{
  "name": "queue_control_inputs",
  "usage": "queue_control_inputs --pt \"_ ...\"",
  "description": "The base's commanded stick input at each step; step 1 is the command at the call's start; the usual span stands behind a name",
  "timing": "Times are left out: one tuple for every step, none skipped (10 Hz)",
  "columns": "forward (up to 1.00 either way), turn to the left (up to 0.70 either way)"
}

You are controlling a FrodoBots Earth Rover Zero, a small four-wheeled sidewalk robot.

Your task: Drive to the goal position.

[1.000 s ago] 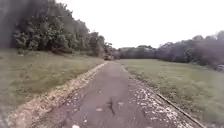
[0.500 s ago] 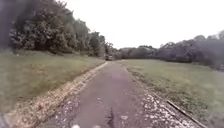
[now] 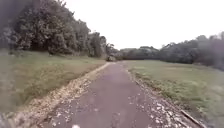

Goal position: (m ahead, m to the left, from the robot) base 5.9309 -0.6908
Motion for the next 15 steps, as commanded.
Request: queue_control_inputs --pt "0.70 0.00" --pt "0.70 0.00" --pt "0.70 0.00" --pt "0.70 0.00" --pt "0.70 -0.11" --pt "0.70 -0.26" --pt "0.70 -0.34" --pt "0.70 -0.34" --pt "0.70 -0.32" --pt "0.70 -0.26" --pt "0.70 -0.19" --pt "0.70 0.00" --pt "0.70 0.00" --pt "0.70 0.00" --pt "0.70 0.00"
